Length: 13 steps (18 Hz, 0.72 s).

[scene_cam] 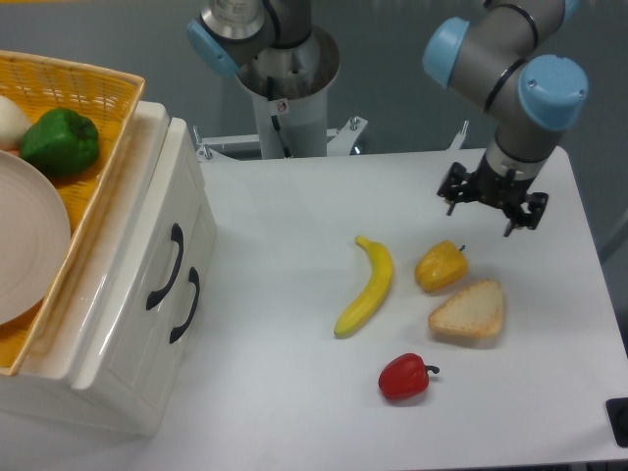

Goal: Slide open the top white drawer
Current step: 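Move the open gripper across the table to the upper drawer handle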

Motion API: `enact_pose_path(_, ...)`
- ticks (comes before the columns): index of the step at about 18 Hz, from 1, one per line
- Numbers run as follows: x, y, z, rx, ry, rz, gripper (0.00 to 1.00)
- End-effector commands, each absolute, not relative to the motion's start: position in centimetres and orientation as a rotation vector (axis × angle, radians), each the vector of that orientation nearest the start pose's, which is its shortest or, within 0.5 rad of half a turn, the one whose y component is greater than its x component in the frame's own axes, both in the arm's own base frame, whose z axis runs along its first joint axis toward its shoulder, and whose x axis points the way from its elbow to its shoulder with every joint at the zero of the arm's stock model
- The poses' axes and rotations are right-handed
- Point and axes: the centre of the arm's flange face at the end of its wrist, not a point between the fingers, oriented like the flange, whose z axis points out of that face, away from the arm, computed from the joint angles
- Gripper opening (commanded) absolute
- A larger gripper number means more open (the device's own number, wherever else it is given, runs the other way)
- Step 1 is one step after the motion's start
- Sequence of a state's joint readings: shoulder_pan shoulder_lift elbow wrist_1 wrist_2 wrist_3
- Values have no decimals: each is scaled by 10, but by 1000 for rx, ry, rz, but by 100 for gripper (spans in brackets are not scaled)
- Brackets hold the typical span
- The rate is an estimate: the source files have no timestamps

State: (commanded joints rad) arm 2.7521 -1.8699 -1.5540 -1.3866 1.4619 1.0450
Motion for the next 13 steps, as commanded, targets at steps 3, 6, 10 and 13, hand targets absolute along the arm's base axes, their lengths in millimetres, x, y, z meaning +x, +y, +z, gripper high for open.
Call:
enact_pose_path(3, -469, 386, 354, -3043, -285, -272, 100)
enact_pose_path(6, -451, 402, 362, -3013, -272, -398, 100)
enact_pose_path(10, -422, 427, 368, -2953, -307, -528, 100)
enact_pose_path(13, -395, 456, 371, -2949, -360, -547, 100)
